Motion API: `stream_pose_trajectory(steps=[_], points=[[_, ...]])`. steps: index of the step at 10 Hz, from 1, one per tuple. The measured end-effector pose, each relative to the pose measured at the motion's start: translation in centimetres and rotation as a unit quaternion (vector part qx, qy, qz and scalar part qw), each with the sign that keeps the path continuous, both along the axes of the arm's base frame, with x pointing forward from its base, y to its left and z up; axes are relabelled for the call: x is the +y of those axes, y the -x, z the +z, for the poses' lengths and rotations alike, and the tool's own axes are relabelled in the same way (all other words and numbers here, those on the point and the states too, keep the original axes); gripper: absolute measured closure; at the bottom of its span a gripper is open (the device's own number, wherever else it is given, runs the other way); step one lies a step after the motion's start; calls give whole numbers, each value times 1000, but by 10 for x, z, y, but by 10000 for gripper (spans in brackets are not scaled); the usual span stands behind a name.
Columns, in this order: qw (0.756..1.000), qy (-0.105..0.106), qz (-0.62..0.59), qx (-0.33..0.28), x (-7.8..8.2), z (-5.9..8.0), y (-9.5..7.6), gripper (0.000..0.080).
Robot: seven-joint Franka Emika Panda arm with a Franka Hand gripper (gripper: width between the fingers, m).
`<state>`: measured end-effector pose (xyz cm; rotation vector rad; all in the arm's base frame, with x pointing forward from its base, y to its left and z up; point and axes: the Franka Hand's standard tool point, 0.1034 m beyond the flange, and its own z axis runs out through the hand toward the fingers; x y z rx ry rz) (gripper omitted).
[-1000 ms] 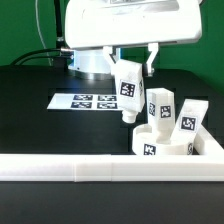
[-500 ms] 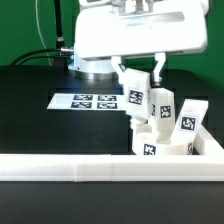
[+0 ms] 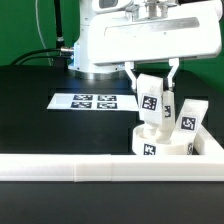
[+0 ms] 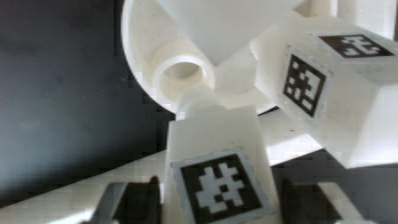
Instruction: Assemble stool
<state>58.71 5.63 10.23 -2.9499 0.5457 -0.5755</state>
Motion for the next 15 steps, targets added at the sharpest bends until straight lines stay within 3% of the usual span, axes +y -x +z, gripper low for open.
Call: stream_pose_trajectory(steps=[9, 14, 15], points=[[1000, 8, 1, 11, -4, -18, 9, 478], [1000, 19, -1, -11, -9, -21, 5, 478], [1000, 19, -1, -10, -9, -21, 5, 396]])
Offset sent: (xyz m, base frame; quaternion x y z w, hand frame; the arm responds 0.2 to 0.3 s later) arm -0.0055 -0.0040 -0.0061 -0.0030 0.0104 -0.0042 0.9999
